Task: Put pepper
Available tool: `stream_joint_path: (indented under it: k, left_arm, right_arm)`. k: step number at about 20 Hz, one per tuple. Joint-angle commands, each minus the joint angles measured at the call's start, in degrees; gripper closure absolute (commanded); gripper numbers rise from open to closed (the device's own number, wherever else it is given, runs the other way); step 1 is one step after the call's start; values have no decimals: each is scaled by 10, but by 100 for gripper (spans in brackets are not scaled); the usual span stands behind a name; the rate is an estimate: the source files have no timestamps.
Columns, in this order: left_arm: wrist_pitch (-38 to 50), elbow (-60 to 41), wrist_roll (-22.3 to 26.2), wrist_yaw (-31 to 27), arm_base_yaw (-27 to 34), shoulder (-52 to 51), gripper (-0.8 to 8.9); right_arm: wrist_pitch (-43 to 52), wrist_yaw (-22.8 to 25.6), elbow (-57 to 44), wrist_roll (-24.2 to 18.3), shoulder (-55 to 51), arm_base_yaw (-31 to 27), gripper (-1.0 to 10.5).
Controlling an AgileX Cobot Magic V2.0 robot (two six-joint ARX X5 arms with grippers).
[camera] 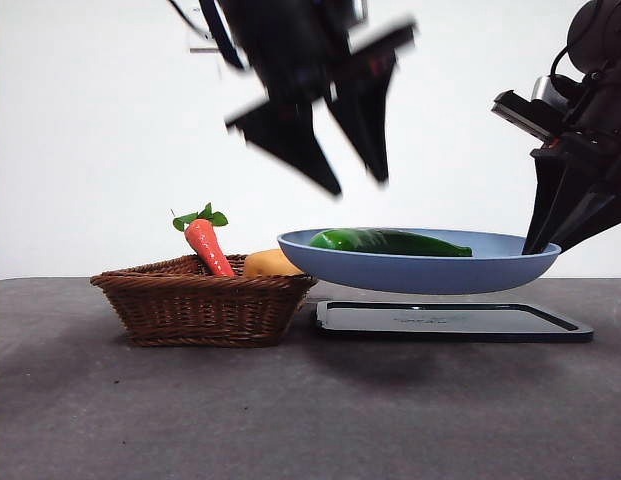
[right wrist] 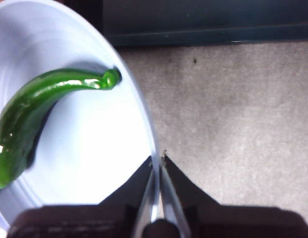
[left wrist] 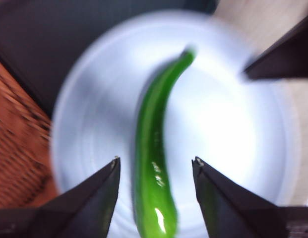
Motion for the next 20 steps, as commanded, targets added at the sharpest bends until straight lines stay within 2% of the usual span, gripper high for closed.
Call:
stream_joint_path:
  k: [1, 6, 9, 13, 20]
  left_arm:
    - [-11, 12, 18, -1, -5, -30, 555]
    - [-48, 12, 47, -3, -5, -144, 555]
    - [-52, 12, 49, -5, -5, -201, 555]
    - [-60, 12, 49, -5, -5, -255, 555]
    - [-72, 12, 46, -2, -5, -282, 555]
  right_arm:
    - [5, -1, 11, -1, 5, 0, 941]
    - [47, 1, 12, 19, 5, -31, 941]
    - [75, 1, 21, 34, 18, -64, 941]
    - [74, 1, 86, 36, 97, -97, 941]
    - [75, 12, 202, 45, 242, -101, 941]
